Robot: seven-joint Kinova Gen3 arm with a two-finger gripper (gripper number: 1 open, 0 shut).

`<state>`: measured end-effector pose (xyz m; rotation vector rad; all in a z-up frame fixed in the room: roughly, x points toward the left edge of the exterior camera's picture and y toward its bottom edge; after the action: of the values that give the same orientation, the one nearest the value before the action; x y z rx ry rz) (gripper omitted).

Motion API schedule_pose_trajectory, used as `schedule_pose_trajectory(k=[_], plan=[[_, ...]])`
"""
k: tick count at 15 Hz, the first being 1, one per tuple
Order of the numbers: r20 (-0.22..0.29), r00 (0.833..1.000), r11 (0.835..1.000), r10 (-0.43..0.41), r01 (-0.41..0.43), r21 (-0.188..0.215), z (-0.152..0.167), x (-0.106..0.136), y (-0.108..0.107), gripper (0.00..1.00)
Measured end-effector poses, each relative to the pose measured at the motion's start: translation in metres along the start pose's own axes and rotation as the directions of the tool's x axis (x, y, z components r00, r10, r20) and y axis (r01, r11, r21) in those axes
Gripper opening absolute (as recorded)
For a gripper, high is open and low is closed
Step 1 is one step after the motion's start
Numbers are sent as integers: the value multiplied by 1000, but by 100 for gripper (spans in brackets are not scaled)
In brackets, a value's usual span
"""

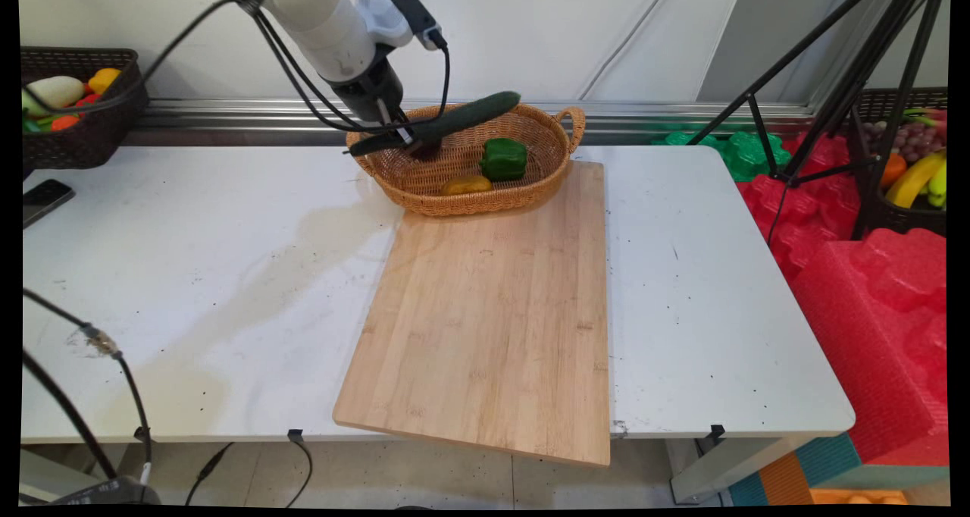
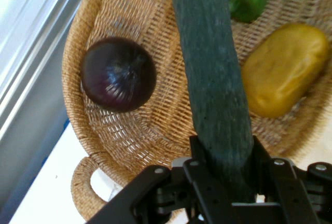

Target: Place the picked object on the cutting board

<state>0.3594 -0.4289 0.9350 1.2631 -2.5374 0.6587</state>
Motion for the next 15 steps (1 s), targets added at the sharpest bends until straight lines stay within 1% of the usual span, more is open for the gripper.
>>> schedule_pose_trajectory(k=[1, 3, 5, 7, 12, 15], plan=[[-8, 1000, 1000, 6, -6, 1, -7, -1, 4, 0], [-34, 999, 999, 32, -33, -6, -30, -5, 21, 0], [-55, 996, 997, 65, -67, -29, -49, -11, 41, 0], [-68, 994, 994, 91, -94, -53, -61, -17, 57, 0], [-88, 984, 981, 152, -161, -107, -76, -33, 90, 0], [-94, 975, 964, 203, -216, -154, -75, -45, 113, 0]])
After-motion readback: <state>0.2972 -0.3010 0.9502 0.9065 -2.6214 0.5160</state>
